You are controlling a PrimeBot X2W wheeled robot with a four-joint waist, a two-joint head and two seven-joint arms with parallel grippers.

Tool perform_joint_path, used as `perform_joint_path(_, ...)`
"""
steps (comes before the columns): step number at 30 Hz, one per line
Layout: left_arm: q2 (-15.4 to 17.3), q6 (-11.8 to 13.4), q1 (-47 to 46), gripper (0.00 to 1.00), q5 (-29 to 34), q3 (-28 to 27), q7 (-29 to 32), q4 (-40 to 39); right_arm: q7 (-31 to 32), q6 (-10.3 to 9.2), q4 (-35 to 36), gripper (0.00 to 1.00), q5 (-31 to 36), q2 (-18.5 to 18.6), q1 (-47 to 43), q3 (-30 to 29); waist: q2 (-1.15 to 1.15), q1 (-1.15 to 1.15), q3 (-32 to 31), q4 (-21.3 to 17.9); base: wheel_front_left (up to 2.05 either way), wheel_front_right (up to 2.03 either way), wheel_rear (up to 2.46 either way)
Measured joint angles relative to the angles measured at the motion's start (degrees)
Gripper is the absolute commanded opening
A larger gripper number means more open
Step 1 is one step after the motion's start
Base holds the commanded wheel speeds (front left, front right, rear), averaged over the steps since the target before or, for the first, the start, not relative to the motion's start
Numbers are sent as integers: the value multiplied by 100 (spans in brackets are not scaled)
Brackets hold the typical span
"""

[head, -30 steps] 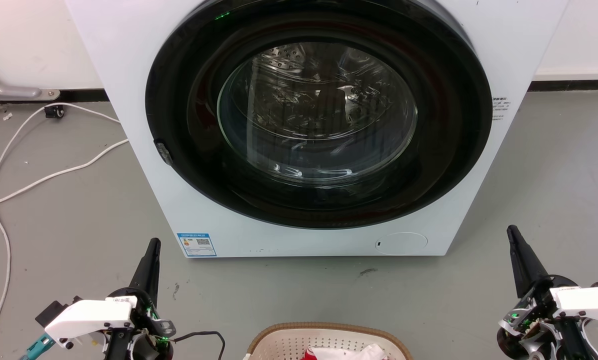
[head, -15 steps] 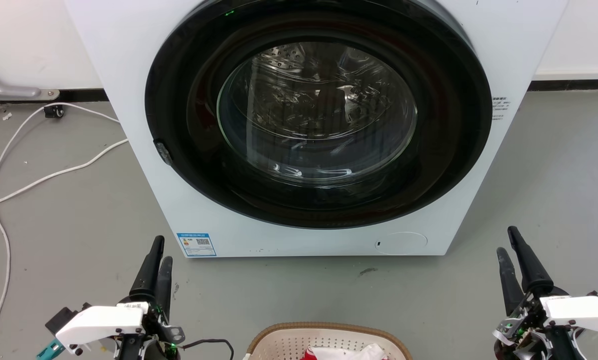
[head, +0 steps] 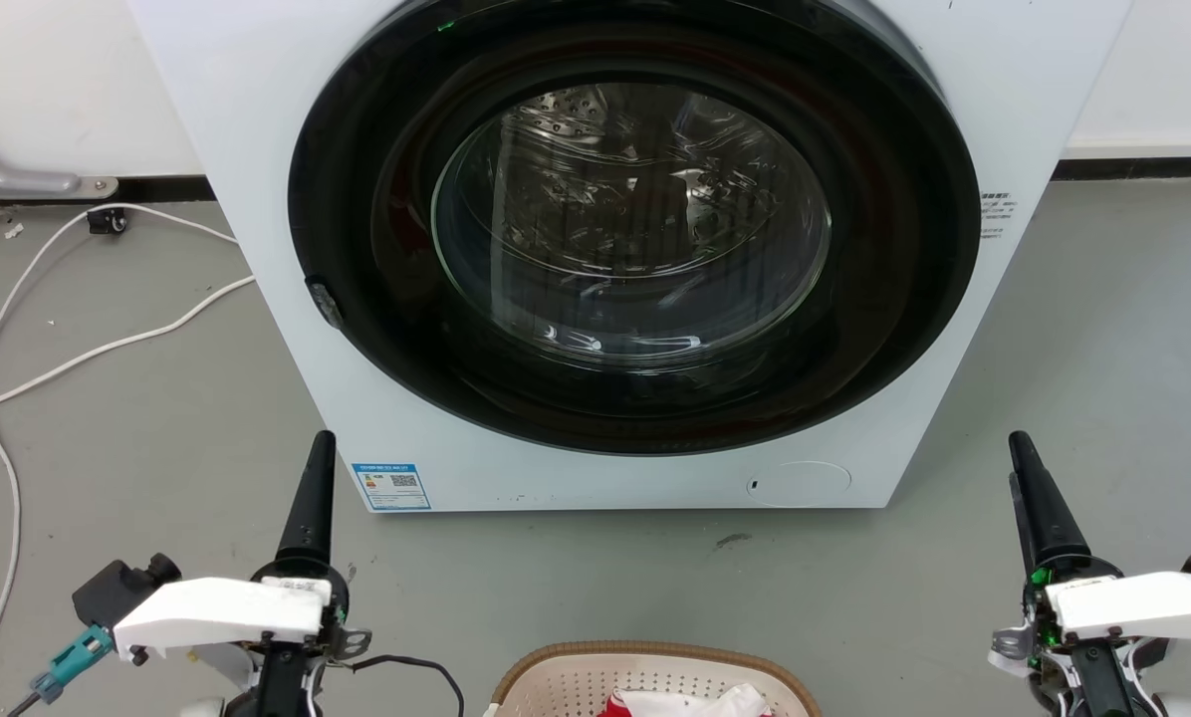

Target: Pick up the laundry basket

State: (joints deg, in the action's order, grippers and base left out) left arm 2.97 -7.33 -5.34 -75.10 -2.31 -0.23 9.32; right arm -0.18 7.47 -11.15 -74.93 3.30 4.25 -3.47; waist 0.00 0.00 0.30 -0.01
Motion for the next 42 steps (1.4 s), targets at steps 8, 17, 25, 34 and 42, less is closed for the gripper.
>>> perform_joint_path(8,-1,0,-19,100,978,120,-159,-107,-182,0,172,100,1200,-2,-11,85,0,0,-1,3,0,0,0)
perform_joint_path(17,-2,0,-24,100,1984,192,-345,-167,-347,0,213,100,2375,-5,-18,180,0,0,-4,5,0,0,0)
perform_joint_path(25,-3,0,-24,100,2818,244,-487,-79,-441,1,201,100,3219,-9,-80,209,0,0,-14,8,0,0,0)
perform_joint_path(34,-3,19,-26,100,3615,288,-639,3,-407,1,238,100,4097,-11,-86,287,0,0,-21,17,0,0,0)
perform_joint_path(42,-3,104,-27,100,4287,354,-761,45,-389,1,348,100,4801,-13,-157,300,0,0,-15,22,0,0,0)
